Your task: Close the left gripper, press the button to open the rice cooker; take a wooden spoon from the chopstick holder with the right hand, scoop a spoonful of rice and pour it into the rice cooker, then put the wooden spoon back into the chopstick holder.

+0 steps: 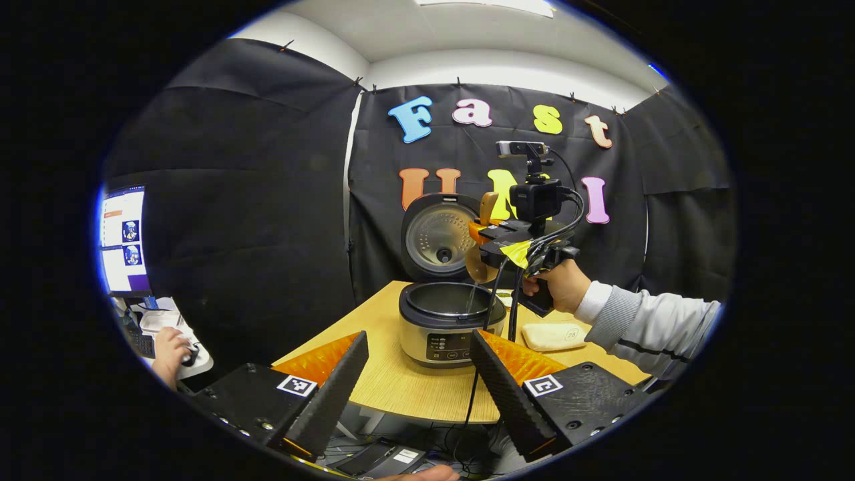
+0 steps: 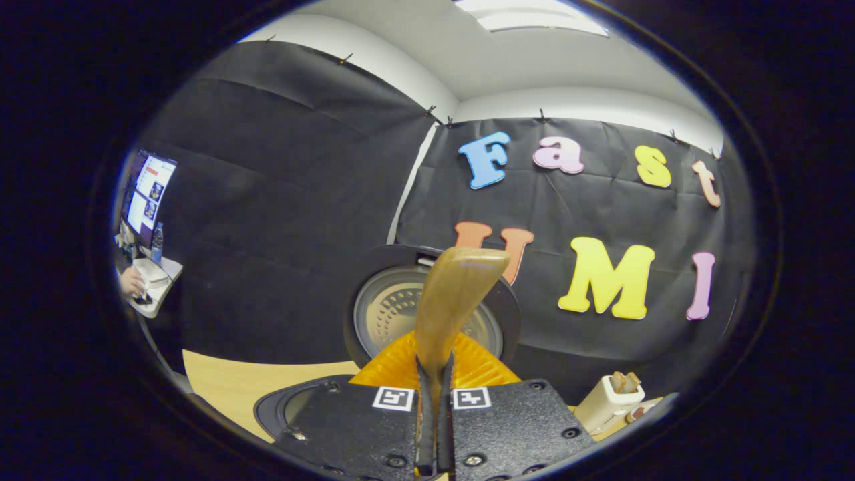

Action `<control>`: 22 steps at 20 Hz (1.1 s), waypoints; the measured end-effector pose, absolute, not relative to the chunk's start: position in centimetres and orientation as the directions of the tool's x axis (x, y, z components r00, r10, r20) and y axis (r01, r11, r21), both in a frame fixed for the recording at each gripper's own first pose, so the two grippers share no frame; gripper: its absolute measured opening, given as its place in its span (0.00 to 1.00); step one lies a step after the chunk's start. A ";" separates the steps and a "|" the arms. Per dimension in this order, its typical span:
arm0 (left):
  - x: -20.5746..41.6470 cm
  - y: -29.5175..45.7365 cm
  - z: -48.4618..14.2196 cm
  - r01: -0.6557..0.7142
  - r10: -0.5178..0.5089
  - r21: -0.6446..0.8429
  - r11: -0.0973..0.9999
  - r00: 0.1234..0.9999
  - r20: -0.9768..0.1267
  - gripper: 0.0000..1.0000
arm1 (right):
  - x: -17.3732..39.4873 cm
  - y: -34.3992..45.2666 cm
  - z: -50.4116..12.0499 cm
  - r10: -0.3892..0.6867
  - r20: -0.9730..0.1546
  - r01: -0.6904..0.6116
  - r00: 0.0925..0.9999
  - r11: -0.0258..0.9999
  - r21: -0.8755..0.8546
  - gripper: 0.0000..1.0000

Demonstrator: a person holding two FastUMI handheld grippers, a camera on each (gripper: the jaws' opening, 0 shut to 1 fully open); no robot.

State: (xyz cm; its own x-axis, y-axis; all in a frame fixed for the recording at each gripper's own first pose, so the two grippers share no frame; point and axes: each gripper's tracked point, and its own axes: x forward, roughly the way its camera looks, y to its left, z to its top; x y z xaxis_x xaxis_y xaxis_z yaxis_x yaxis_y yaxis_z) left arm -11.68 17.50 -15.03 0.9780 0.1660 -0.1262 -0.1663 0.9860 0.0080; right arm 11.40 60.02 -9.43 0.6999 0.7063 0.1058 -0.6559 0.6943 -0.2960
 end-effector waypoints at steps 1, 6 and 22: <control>-11.8 17.3 -15.0 -0.166 0.166 0.011 0.986 0.978 -0.123 0.97 | 11.1 59.9 -9.2 0.703 0.110 -0.648 0.703 0.697 -0.308 0.08; -11.2 17.1 -14.9 -0.176 0.176 0.011 0.984 0.978 -0.115 0.97 | 10.9 57.5 -8.2 0.685 0.129 -0.631 0.717 0.717 -0.297 0.08; -6.5 11.4 -13.3 -0.129 0.129 0.001 0.992 0.989 -0.074 0.97 | 18.0 38.3 -6.0 0.507 0.085 -0.504 0.858 0.862 -0.056 0.10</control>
State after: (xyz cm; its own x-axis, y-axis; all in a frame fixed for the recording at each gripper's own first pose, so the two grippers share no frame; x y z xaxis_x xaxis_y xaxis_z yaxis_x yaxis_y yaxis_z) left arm -6.49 11.42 -13.29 0.9889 0.1289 -0.0735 -0.1291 0.9916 0.0015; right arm 17.99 38.34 -5.98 0.8579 0.5068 0.0852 -0.5037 0.8621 -0.0557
